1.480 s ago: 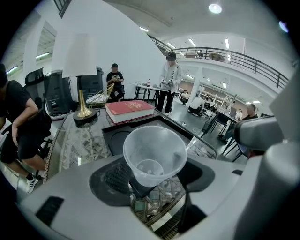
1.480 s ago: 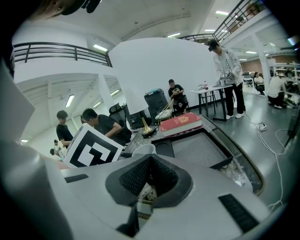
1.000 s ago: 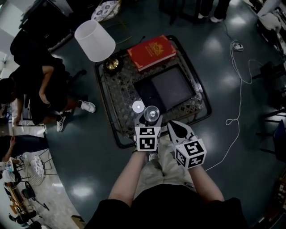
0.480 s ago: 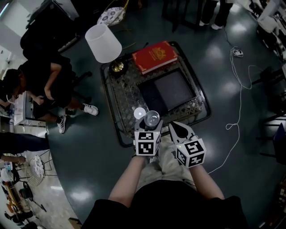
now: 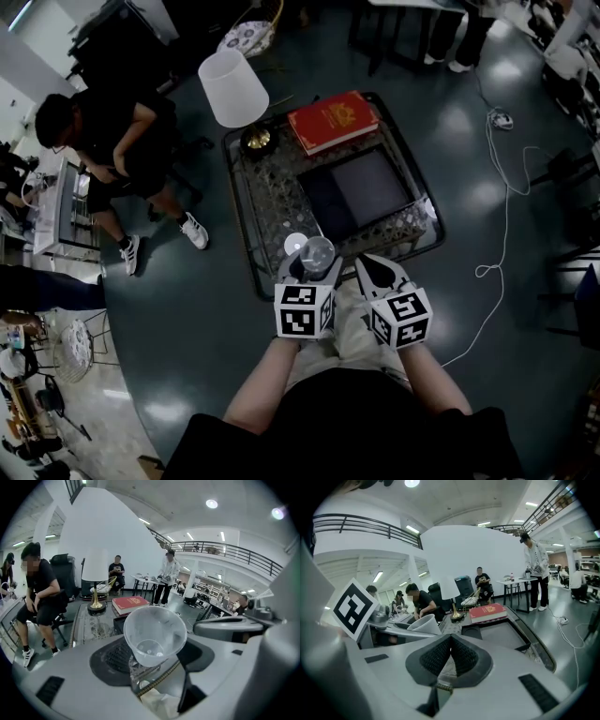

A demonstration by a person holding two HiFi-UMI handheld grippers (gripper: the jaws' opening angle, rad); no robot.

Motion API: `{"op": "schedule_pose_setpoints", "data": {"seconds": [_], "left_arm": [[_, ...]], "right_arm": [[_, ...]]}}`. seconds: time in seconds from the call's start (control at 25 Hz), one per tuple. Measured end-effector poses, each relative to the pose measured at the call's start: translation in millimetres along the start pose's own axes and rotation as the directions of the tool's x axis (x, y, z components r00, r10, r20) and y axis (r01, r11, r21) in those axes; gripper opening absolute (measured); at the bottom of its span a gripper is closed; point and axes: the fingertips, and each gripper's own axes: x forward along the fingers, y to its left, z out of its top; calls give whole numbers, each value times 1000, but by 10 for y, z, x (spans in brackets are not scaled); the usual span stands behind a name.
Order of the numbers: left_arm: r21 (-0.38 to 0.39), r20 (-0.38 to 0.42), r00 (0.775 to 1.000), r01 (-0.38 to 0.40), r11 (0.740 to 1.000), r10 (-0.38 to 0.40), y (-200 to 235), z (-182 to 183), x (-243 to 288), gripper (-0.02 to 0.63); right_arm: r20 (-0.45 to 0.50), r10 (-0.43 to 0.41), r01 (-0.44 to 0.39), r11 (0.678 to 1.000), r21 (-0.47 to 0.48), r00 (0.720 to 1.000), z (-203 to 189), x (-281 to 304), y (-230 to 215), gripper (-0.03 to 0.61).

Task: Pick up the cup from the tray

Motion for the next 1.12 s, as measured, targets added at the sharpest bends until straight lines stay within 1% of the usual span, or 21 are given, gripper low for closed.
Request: {"op": "schedule_pose_setpoints", "data": {"seconds": [0.16, 0.56, 1.12], "left_arm": [[-4, 13, 1000, 12, 1000, -12, -33, 29, -195, 291], [20, 28, 999, 16, 1000, -16, -91, -38, -533, 291], [26, 45, 999, 12, 1000, -14, -105, -20, -605, 291]], "right_arm": [[11, 12, -12, 1000, -17, 1000, 17, -32, 109, 11], [29, 28, -27, 998, -54, 999, 16, -153, 350, 11], [45, 6, -2, 998, -68, 999, 15, -259, 378, 11]]}}
